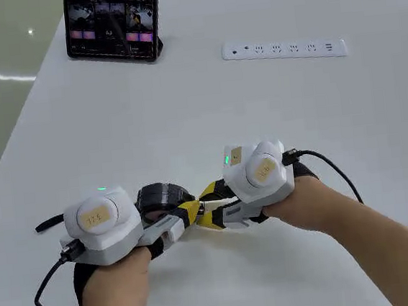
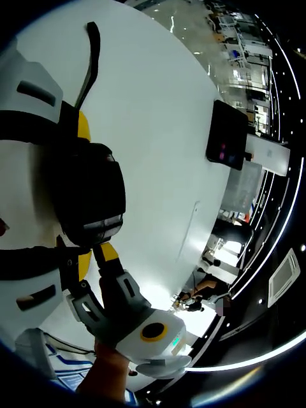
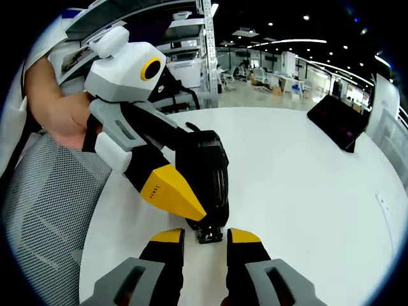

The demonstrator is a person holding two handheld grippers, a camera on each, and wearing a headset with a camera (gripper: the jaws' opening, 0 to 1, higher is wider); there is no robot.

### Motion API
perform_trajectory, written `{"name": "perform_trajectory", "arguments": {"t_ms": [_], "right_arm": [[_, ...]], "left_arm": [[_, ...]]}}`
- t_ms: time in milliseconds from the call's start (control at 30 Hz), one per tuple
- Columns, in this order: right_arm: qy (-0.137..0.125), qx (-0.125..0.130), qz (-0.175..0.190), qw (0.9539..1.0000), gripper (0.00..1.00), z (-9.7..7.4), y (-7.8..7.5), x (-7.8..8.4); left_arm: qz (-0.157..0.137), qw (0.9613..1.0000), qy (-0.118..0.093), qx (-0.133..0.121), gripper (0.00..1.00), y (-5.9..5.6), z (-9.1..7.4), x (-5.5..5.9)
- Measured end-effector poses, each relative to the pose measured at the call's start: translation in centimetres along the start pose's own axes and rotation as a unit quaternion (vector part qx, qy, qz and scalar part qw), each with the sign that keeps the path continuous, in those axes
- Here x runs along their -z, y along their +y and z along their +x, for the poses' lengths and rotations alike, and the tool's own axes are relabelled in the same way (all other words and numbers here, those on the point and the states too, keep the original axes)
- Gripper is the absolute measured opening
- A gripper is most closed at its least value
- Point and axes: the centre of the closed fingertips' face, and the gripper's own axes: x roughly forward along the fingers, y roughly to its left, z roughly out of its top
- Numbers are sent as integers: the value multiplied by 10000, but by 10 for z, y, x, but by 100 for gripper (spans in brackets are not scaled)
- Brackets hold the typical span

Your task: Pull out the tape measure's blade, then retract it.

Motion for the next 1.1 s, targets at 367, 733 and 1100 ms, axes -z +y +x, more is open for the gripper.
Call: {"name": "perform_trajectory", "arguments": {"t_ms": [367, 733, 1100], "right_arm": [[-123, 63, 207, 9997, 32, -3, 1, -1], [-204, 171, 393, 9989, 41, -6, 3, -1], [-328, 347, 514, 9975, 50, -21, 7, 4]], "left_arm": [[203, 9998, 14, 35, 66, -2, -2, -1], [328, 9994, -49, 48, 68, -2, -4, -3], [674, 9976, -126, 132, 68, 0, -13, -9]]}}
